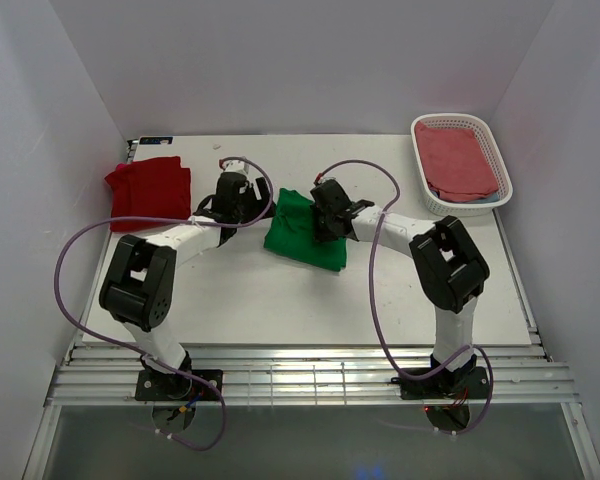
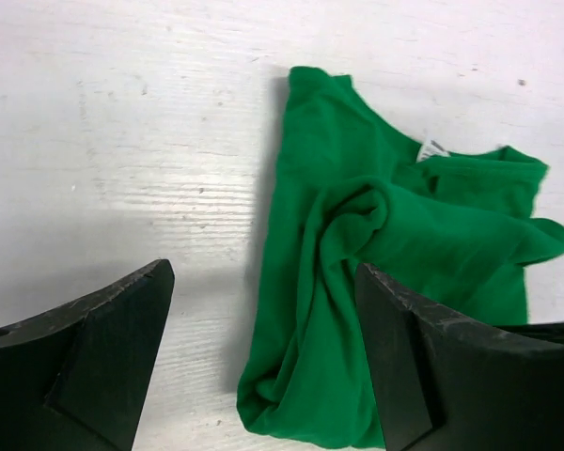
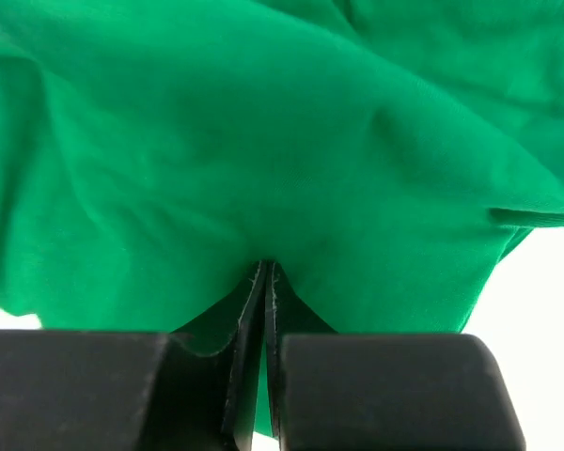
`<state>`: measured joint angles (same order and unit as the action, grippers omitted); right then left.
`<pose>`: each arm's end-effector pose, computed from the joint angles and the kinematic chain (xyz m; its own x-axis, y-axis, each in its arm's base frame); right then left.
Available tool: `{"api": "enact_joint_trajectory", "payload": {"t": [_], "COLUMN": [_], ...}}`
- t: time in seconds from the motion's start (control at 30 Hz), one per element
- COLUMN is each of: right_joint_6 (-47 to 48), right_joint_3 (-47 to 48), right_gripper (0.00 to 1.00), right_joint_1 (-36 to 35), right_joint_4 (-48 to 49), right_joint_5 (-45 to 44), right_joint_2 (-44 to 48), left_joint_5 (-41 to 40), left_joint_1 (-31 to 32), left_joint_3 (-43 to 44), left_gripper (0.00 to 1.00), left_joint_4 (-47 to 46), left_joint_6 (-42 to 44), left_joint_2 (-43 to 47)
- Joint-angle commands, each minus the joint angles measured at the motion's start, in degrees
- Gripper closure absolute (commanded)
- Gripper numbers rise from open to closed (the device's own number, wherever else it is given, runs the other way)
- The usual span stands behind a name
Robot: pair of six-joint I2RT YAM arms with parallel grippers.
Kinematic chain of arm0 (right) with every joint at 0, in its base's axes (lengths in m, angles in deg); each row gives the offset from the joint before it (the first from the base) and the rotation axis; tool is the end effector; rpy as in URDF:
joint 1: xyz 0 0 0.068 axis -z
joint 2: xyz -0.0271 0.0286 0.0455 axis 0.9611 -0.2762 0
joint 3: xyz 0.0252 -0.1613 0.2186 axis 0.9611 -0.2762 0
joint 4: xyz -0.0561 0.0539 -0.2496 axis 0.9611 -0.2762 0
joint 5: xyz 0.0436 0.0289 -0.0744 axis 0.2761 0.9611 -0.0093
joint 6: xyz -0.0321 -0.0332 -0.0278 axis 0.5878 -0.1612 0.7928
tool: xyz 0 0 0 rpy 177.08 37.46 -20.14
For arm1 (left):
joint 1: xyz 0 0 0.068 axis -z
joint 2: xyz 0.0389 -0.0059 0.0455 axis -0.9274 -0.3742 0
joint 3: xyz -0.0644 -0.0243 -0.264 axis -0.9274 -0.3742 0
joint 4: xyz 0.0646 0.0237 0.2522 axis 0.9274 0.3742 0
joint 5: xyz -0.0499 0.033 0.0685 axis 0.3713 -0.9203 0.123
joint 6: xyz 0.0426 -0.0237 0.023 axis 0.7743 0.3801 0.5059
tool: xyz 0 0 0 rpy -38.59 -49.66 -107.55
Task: Fold and stack the t-shirts
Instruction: Fold the tshirt, then neatly place the folded tshirt to the corner
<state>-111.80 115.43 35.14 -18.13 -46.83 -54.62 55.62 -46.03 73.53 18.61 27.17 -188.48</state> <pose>0.3318 0.2598 0.1898 -0.7482 -0.0721 -0.6596 -0.2437 0.9545 0.1721 0.3498 -0.1389 0.2008 -0.6389 -0.2259 -0.7354 0.0425 0.9441 -0.3269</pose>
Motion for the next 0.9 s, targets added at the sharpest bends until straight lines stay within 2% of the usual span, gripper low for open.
{"api": "enact_joint_trajectory", "payload": {"t": [0.0, 0.27, 0.33, 0.37, 0.63, 0.87], "right_joint_6": [-1.28, -2.08, -2.08, -2.08, -1.99, -1.90], "right_joint_3": [-0.09, 0.87, 0.61, 0.52, 0.08, 0.52], "right_gripper": [0.92, 0.92, 0.92, 0.92, 0.92, 0.92], "right_joint_1": [0.24, 0.24, 0.24, 0.24, 0.24, 0.24], "right_joint_4": [-2.71, -5.88, -5.97, -5.88, -5.97, -6.58], "right_joint_5": [-0.56, -2.32, -2.59, -2.59, -3.29, -2.94], "right_joint_2": [-1.18, -4.09, -4.09, -4.00, -2.16, -2.42], "left_joint_5": [10.65, 23.66, 24.55, 24.12, 23.15, 28.68], "left_joint_1": [-1.25, -2.14, -2.14, -2.14, -2.14, -1.61], "left_joint_3": [-0.11, 2.34, 2.61, 2.61, -1.16, -1.60], "left_gripper": [0.12, 0.11, 0.11, 0.04, 0.04, 0.03], "left_joint_4": [-4.66, -4.49, -3.26, -2.91, -4.04, -6.06], "left_joint_6": [0.53, -0.70, -0.88, -0.79, -0.09, -2.01], "left_joint_2": [1.89, -4.44, -5.93, -6.90, -7.79, -11.30]}}
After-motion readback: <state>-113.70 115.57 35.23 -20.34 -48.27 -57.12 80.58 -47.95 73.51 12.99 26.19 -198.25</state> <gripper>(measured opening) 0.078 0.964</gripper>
